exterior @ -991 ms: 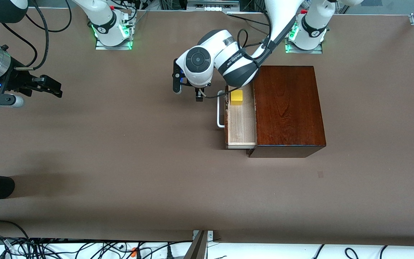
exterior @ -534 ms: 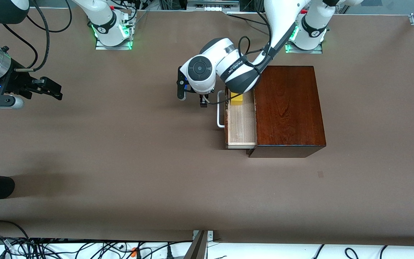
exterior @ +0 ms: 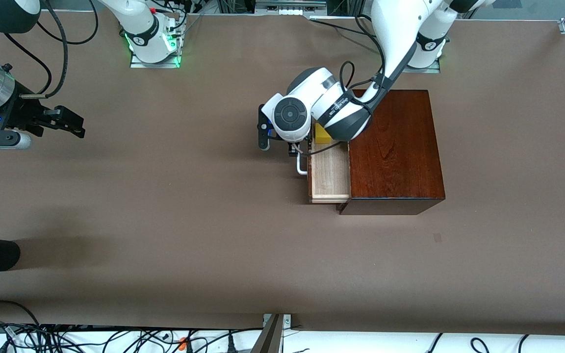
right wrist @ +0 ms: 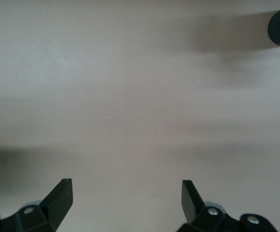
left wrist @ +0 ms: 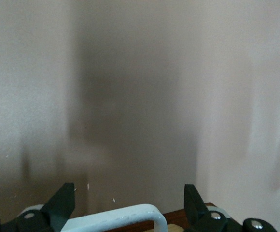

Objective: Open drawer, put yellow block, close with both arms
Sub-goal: 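Push the drawer shut with the left gripper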

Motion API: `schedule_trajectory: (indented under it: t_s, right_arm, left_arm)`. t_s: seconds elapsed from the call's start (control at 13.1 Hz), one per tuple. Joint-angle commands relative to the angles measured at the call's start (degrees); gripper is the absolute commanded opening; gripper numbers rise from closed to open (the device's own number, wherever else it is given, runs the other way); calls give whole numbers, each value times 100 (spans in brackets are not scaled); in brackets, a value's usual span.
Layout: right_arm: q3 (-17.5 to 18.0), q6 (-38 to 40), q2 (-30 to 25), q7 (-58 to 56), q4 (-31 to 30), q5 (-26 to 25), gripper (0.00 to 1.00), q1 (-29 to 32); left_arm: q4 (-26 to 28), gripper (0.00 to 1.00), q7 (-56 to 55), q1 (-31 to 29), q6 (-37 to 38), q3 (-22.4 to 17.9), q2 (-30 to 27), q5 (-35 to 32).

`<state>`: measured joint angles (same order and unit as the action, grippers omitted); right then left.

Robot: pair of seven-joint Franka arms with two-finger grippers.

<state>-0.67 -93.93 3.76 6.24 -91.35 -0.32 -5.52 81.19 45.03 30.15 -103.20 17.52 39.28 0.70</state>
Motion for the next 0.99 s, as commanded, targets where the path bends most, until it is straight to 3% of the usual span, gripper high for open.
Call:
schedule_trajectory:
  t_s: [0.0,0.91]
  right_arm:
    - [32,32,46,9,126,-56,100,7]
    - [49,-108,46,44,126,-12,100,-89]
  left_arm:
    - [46,100,67,-218,624,15,-113,-657]
    - [72,100,67,-642,1145,15,-131,-1107]
